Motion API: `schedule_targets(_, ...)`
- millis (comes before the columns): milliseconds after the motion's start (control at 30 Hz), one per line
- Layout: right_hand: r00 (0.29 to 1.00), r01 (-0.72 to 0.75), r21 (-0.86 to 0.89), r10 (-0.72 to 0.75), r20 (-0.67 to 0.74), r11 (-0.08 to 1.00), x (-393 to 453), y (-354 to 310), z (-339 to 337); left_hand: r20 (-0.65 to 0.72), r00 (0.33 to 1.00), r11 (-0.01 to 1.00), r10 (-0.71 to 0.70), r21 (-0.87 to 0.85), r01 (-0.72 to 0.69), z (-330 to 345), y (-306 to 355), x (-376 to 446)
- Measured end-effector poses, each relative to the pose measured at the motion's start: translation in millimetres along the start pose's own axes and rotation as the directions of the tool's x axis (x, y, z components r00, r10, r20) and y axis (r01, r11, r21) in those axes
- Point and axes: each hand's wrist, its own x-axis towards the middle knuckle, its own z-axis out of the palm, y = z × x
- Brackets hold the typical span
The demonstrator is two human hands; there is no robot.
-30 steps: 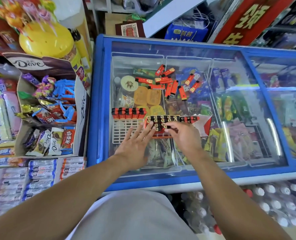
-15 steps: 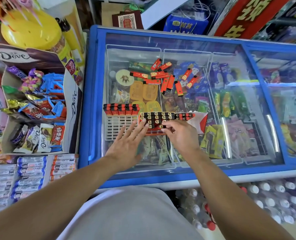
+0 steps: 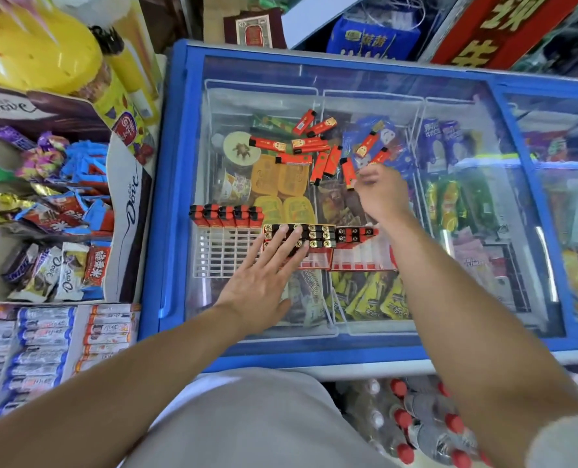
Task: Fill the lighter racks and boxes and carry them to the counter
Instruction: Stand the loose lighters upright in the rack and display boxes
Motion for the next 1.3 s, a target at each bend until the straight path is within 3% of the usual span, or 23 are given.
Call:
schedule_targets(133,0.987,-0.088,-0.212,0.114,0.114,0.973,51,4,19,0.066,0.998,0.999,-0.016,0.041,0.014,-3,0,6)
schedule_targets(367,0.946,-0.245,-0.21,0.281,0.164,0.947,64,-2,27,0.146,0.989,0.998,-0.029,0.059,0.021,-9,2,6)
schedule_targets(633,0.994,0.068,0.159,-0.081,0.076,0.985,-26,-14,-27,0.188,0.982,0.998,-0.025,0.063,0.014,-10,4,7)
schedule_targets(733,0.991,0.109,0.195,-0.122,0.056,0.975,-76,-3,-43,0.188,0.982,0.998,-0.02,0.067,0.008,-10,4,6)
schedule_targets(1100,0.989,0.128,-0.178,-0.113,0.093,0.976,-111,51,-32,0.216,0.976,0.999,-0.035,0.048,0.026,-12,6,6)
schedule_targets(1300,0.989,0.144,-0.131,-0.137,0.061,0.981,-106,60,-20,0.228,0.973,0.999,-0.033,0.037,0.025,-13,6,7)
